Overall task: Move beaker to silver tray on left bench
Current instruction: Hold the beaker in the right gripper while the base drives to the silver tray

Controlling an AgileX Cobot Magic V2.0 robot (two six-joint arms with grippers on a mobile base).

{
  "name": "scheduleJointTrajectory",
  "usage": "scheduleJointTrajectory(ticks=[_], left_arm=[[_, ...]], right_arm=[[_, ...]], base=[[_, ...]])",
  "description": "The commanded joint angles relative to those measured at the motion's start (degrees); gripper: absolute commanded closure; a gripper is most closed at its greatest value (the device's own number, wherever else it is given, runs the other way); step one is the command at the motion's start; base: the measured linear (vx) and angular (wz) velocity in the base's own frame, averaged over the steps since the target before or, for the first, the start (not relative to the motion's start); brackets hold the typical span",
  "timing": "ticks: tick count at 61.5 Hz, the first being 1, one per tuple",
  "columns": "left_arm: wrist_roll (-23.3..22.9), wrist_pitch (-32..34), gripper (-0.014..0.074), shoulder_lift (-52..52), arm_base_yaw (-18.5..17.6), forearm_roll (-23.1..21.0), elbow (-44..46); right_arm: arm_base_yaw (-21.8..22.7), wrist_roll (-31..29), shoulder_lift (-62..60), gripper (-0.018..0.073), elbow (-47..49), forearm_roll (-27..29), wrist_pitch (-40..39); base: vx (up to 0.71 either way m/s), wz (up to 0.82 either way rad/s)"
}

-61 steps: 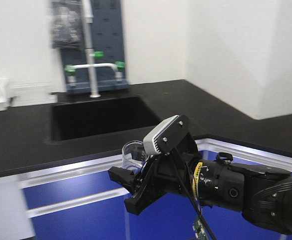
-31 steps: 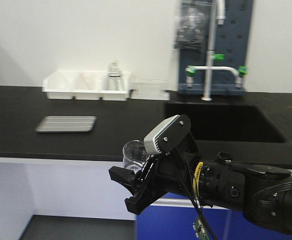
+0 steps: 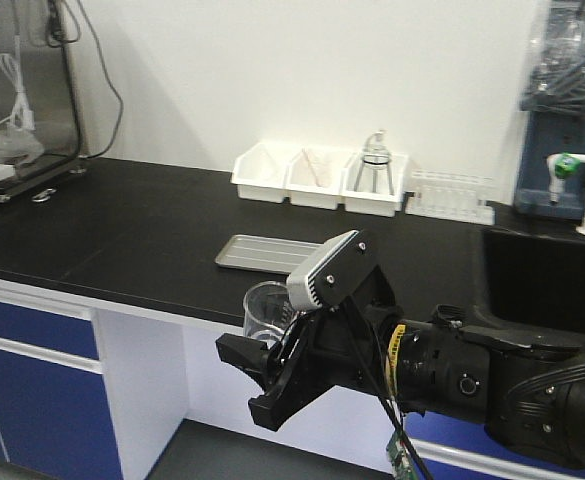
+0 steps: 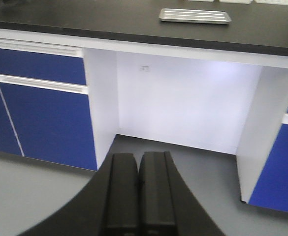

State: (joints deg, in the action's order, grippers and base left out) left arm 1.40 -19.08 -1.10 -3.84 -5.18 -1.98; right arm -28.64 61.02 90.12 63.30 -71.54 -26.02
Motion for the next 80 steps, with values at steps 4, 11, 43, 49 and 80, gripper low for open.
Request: scheduleJointTrajectory(ticks=[4, 11, 43, 49, 80], left_arm=[[0.02, 4.77, 0.0595, -0.38, 0.11, -0.29, -1.02], [0.02, 4.77, 0.0595, -0.38, 0.11, -0.29, -1.02], [0.02, 4.77, 0.0595, -0.38, 0.11, -0.29, -1.02], [0.02, 4.77, 0.0595, -0.38, 0.11, -0.29, -1.02], [0.02, 4.77, 0.0595, -0.38, 0.11, -0.29, -1.02]], right_arm=[[0.21, -0.12, -2.39, 0.0573, 1.91, 1.64, -1.76], [0.21, -0.12, -2.39, 0.0573, 1.91, 1.64, -1.76], [0.21, -0.12, -2.39, 0.0573, 1.91, 1.64, -1.98], [0.21, -0.12, -2.39, 0.0573, 1.91, 1.64, -1.98], [0.21, -0.12, -2.39, 0.0573, 1.91, 1.64, -1.78]], base=[[0.23, 0.28], [0.27, 0.22], [0.38, 0.0], [0.38, -0.08], [0.29, -0.11]])
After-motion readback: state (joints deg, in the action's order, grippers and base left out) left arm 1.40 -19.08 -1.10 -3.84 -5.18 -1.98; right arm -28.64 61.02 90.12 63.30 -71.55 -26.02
